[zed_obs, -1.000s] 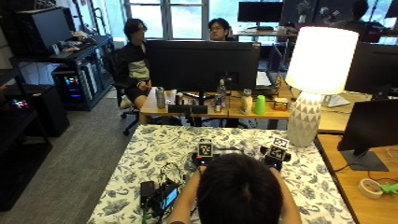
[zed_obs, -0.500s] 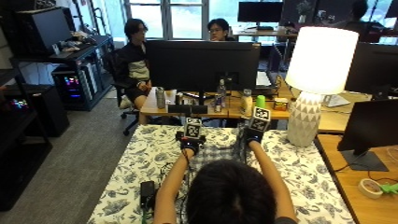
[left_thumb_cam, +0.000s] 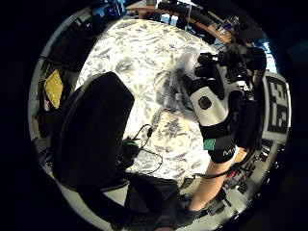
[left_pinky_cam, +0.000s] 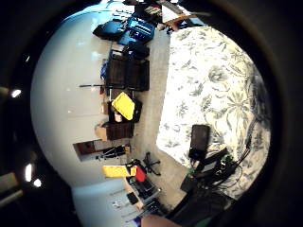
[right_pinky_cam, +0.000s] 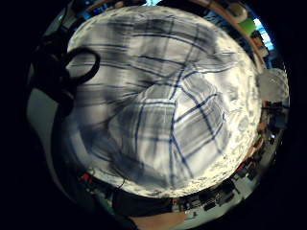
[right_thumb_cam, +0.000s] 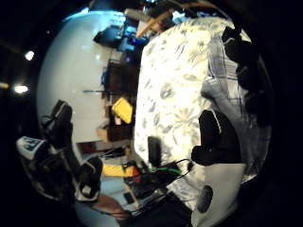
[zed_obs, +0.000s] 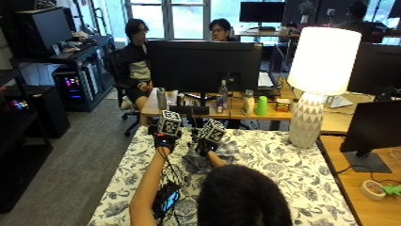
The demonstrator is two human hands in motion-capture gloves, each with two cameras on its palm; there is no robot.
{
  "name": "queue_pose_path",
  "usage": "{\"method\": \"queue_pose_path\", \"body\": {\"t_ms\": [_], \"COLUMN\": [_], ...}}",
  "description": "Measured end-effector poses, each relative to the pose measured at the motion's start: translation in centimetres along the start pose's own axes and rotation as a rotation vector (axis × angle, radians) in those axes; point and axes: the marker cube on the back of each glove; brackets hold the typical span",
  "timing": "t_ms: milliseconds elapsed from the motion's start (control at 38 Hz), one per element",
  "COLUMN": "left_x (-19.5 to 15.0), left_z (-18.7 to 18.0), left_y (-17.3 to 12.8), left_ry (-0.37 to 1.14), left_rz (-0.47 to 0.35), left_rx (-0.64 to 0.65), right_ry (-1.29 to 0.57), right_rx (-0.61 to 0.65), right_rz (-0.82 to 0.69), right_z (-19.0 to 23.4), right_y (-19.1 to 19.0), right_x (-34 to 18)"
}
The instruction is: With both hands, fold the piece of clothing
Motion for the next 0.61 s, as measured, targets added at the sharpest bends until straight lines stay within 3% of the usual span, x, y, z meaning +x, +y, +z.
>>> {"method": "queue_pose_path", "body": {"t_ms": [105, 184, 263, 421, 605], "left_x": [-0.3, -0.7, -0.4, -0.1, -0.1], "left_z": [1.9, 2.9, 3.4, 1.4, -2.8], "left_y": [-3.4, -4.3, -5.1, -4.2, -1.6], "left_ry": [0.019, 0.053, 0.07, 0.041, 0.077], "left_rz": [-0.055, -0.067, -0.041, -0.012, -0.018], "left_rx": [0.021, 0.008, 0.008, 0.05, 0.101], "right_ry": [0.049, 0.209, 0.332, 0.551, 0.654], "right_rx": [0.099, 0.203, 0.279, 0.401, 0.383], "right_rz": [0.065, 0.267, 0.356, 0.296, 0.325], "right_z": [-1.8, -6.2, -10.9, -18.8, -23.1], "right_y": [0.5, 3.0, 5.6, 6.9, 13.5], "right_x": [-0.5, -1.2, -1.8, 2.4, -0.6]}}
